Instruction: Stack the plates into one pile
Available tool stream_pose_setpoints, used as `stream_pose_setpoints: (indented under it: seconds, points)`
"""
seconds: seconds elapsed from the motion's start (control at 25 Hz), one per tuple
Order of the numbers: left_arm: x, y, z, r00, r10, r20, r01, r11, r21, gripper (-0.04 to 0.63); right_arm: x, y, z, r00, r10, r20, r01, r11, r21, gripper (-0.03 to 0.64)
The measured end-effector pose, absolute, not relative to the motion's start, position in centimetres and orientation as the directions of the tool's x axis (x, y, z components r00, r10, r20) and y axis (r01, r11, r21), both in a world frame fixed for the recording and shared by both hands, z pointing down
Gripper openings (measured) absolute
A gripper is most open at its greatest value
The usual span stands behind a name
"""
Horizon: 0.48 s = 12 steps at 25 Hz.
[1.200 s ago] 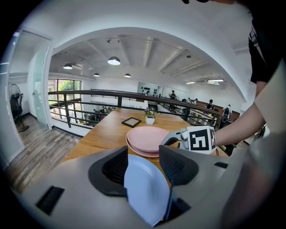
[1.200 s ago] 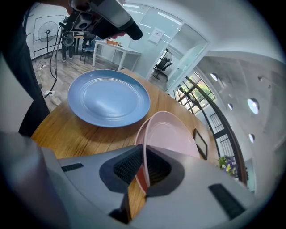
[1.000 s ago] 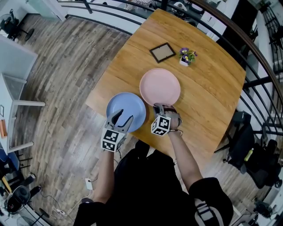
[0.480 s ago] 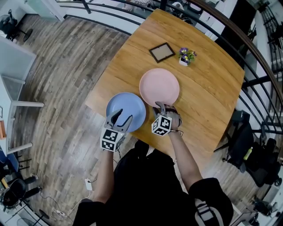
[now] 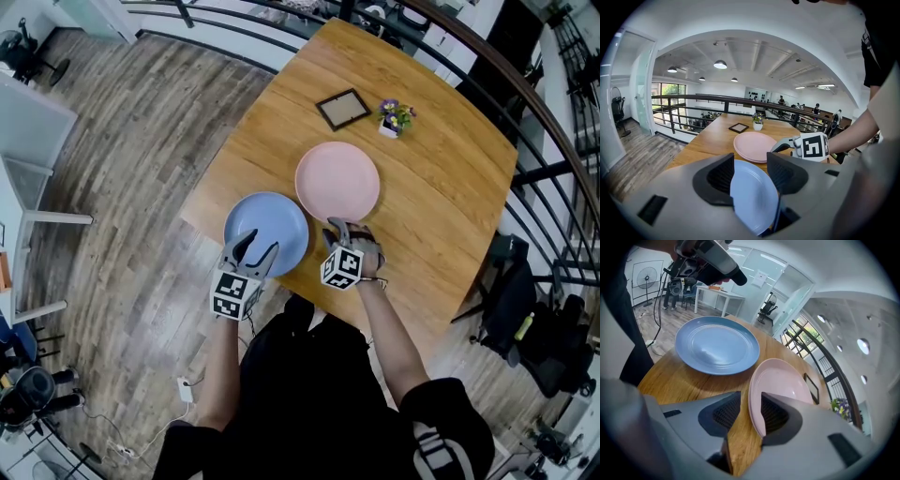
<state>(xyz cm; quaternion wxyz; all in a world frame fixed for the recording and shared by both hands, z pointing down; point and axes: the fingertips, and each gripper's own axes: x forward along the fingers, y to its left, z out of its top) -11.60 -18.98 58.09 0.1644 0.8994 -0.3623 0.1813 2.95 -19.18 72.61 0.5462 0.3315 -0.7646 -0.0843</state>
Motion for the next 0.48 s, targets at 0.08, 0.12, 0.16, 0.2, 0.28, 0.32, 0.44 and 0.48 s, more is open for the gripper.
stream_pose_setpoints:
  seconds: [0.08,0.12,0.16,0.2,0.28,0.32,0.44,0.48]
  points:
    - [-11.8,-18.7,58.1,0.665,-0.6,0.444,-0.719,-0.675,0.165,0.221,3.0,-18.8,72.7,-0.186,-0.595,0.782,-0.406,0.771,0.49,0.149]
    - [-11.9,-18.5,58.1,0.661,-0.604,0.445,-0.724,-0.67,0.165,0.221,2.9,-18.6,72.8,-0.188,-0.591,0.784,-0.401,0.775,0.488,0.149]
    - [-12.1,-18.3,58.1,0.657,-0.608,0.446,-0.728,-0.665,0.166,0.221,2.9,-18.4,72.8,-0.189,-0.587,0.787,-0.396,0.779,0.486,0.149]
    - [-12.2,-18.0,58.1,0.653,-0.612,0.447,-0.733,-0.66,0.167,0.221,2.8,-18.1,72.9,-0.191,-0.583,0.79,-0.39,0.784,0.484,0.149]
    - [-12.5,-17.5,58.1,0.643,-0.621,0.448,-0.743,-0.648,0.169,0.221,2.5,-17.6,73.0,-0.2,-0.573,0.795,-0.378,0.794,0.477,0.149]
    - [-12.6,-17.3,58.0,0.638,-0.626,0.448,-0.748,-0.641,0.171,0.221,2.4,-17.3,73.0,-0.206,-0.569,0.796,-0.37,0.798,0.475,0.149]
    - [-12.8,-16.5,58.0,0.62,-0.644,0.448,-0.767,-0.619,0.172,0.221,2.0,-16.6,73.1,-0.221,-0.56,0.798,-0.342,0.811,0.475,0.149]
    - [-12.9,-16.2,58.0,0.614,-0.65,0.447,-0.772,-0.611,0.172,0.221,1.8,-16.4,73.2,-0.226,-0.555,0.8,-0.335,0.816,0.471,0.149]
